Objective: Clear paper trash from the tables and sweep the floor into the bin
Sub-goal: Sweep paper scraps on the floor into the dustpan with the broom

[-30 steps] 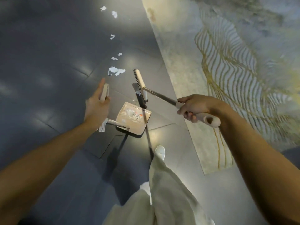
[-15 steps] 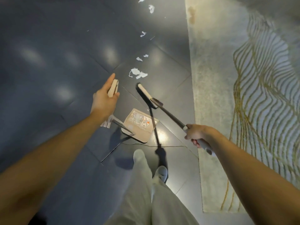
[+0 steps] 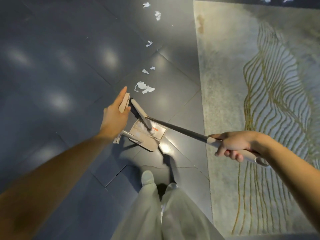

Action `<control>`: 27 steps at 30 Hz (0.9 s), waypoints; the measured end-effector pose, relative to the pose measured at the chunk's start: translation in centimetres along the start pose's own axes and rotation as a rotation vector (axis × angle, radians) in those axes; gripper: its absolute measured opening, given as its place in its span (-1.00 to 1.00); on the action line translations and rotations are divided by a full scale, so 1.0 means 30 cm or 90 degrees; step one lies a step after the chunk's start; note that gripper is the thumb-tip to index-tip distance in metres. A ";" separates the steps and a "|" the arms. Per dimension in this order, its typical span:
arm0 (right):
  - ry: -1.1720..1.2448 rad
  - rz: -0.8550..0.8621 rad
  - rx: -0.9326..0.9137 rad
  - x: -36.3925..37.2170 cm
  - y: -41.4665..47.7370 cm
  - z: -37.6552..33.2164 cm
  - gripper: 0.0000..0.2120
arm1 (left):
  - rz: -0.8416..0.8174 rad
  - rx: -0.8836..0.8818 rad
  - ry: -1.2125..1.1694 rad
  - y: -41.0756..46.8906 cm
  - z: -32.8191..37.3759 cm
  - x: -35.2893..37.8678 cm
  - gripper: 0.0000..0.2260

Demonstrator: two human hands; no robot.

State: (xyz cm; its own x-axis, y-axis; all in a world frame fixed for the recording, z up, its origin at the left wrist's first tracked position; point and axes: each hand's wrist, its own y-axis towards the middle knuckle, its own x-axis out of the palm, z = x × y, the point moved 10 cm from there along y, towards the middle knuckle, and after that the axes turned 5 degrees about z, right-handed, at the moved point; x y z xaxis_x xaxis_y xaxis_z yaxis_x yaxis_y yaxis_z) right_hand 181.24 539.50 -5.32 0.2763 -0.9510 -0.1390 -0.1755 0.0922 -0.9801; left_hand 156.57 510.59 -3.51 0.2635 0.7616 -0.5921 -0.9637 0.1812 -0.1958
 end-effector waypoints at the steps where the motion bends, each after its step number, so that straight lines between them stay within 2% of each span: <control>1: -0.005 0.008 -0.009 -0.021 0.001 -0.048 -0.52 | 0.011 -0.004 -0.006 0.026 0.004 -0.016 -0.42; 10: 0.034 0.114 -0.112 -0.350 0.173 -0.580 -0.68 | 0.091 -0.013 -0.024 0.357 0.054 -0.084 -0.41; 13: -0.013 0.169 -0.163 -0.505 0.239 -0.808 -0.73 | 0.111 -0.025 0.028 0.492 0.059 -0.093 -0.46; 15: -0.067 0.200 -0.188 -0.612 0.277 -0.966 -0.77 | 0.120 -0.008 0.123 0.581 0.081 -0.080 -0.56; 18: -0.159 0.228 -0.203 -0.744 0.329 -1.174 -0.94 | 0.175 -0.063 0.088 0.690 0.082 -0.104 -0.56; 21: -0.230 0.233 -0.211 -0.824 0.408 -1.324 -0.87 | 0.186 -0.097 0.105 0.759 0.108 -0.105 -0.57; 24: -0.273 0.222 -0.217 -0.852 0.467 -1.408 -0.93 | 0.202 -0.104 0.072 0.803 0.139 -0.096 -0.59; 27: -0.313 0.179 -0.203 -0.829 0.516 -1.411 -0.72 | 0.215 -0.131 0.016 0.833 0.141 -0.104 -0.57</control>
State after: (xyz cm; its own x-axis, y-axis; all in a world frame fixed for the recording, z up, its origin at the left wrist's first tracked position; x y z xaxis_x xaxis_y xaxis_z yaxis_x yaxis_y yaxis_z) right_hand 131.66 552.10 -11.05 0.5660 -0.6496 -0.5075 -0.5556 0.1542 -0.8170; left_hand 131.49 515.37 -3.23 -0.0629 0.7410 -0.6685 -0.9686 -0.2068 -0.1382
